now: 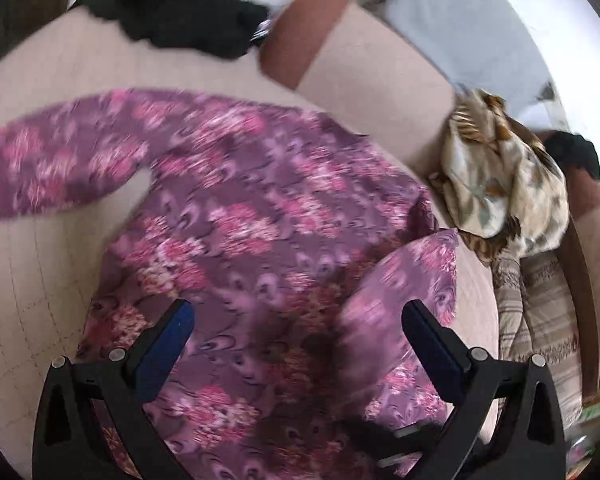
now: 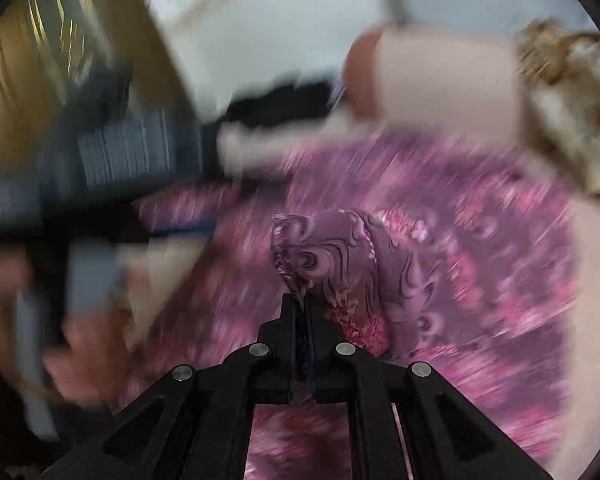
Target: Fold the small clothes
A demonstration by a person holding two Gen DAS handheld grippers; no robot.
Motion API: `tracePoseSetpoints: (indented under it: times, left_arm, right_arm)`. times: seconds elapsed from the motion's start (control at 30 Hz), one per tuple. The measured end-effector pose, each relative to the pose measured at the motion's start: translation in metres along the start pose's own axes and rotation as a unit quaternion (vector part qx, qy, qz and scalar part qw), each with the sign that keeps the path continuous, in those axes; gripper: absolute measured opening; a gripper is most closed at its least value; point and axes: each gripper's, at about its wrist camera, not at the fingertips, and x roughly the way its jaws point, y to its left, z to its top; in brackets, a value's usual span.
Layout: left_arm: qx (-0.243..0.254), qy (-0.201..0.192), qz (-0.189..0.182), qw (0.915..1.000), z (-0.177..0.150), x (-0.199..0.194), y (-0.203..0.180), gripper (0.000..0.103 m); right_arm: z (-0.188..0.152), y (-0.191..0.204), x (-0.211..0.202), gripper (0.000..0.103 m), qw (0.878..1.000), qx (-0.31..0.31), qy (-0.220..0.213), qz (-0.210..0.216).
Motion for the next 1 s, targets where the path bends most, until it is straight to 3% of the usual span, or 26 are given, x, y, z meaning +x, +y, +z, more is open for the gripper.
tracePoseSetpoints:
  times: [0.1, 0.17, 0.23, 0.27, 0.3, 0.37, 0.43, 0.53, 0.6, 0.67, 0.7, 0.77, 0.8, 0.9, 1.0]
  left_arm:
    - [-0.001, 0.034, 0.001, 0.9994, -0.002, 0.021, 0.008, 0.103]
    - [-0.015, 0.057, -0.018, 0.9981, -0.006, 0.031, 0.013, 0.103]
    - [-0.028, 0.063, -0.039, 0.9968, -0.011, 0.034, 0.015, 0.101]
    - [-0.023, 0.061, -0.04, 0.9971, -0.014, 0.035, 0.012, 0.1]
    - [-0.013, 0.061, -0.034, 0.9974, -0.017, 0.036, 0.008, 0.1]
    - [0.022, 0.065, -0.022, 0.9974, -0.026, 0.041, -0.007, 0.088]
    - [0.052, 0.064, -0.019, 0.9964, -0.031, 0.041, -0.023, 0.083]
    - [0.083, 0.056, -0.045, 0.994, -0.028, 0.03, -0.056, 0.083]
    - [0.106, 0.046, -0.054, 0.9918, -0.017, 0.023, -0.09, 0.084]
    - [0.137, 0.041, -0.046, 0.9887, 0.001, 0.026, -0.134, 0.092]
    - [0.149, 0.043, -0.047, 0.9868, 0.009, 0.033, -0.151, 0.093]
    - [0.181, 0.039, -0.052, 0.9813, 0.025, 0.056, -0.185, 0.094]
    - [0.198, 0.037, -0.036, 0.9788, 0.034, 0.077, -0.202, 0.094]
    - [0.218, 0.052, -0.019, 0.9743, 0.051, 0.131, -0.236, 0.094]
    - [0.244, 0.062, -0.009, 0.9676, 0.056, 0.175, -0.267, 0.094]
  right_arm:
    - [-0.02, -0.004, 0.047, 0.012, 0.996, 0.009, 0.089, 0.027]
    - [-0.019, -0.017, 0.051, 0.014, 0.992, 0.035, 0.115, 0.043]
    - [-0.008, -0.035, 0.031, 0.038, 0.991, 0.063, 0.094, 0.068]
    - [-0.003, -0.045, 0.022, 0.062, 0.992, 0.069, 0.083, 0.067]
    - [0.003, -0.061, 0.007, 0.07, 0.993, 0.078, 0.062, 0.056]
    - [0.007, -0.087, -0.012, 0.07, 0.992, 0.114, 0.033, 0.034]
    - [0.011, -0.135, -0.032, 0.07, 0.984, 0.18, 0.001, 0.009]
    - [0.018, -0.196, -0.068, 0.07, 0.965, 0.255, -0.048, -0.031]
    - [0.036, -0.228, -0.078, 0.069, 0.959, 0.272, -0.068, -0.048]
    - [0.051, -0.255, -0.069, 0.066, 0.959, 0.262, -0.055, -0.095]
    - [0.055, -0.272, -0.056, 0.059, 0.959, 0.257, -0.034, -0.114]
    - [0.049, -0.298, -0.042, 0.051, 0.955, 0.279, -0.006, -0.104]
    - [0.044, -0.31, -0.031, 0.047, 0.951, 0.296, 0.002, -0.09]
    - [0.031, -0.331, -0.013, 0.045, 0.942, 0.333, 0.005, -0.048]
    - [0.036, -0.329, -0.003, 0.045, 0.95, 0.312, 0.006, -0.013]
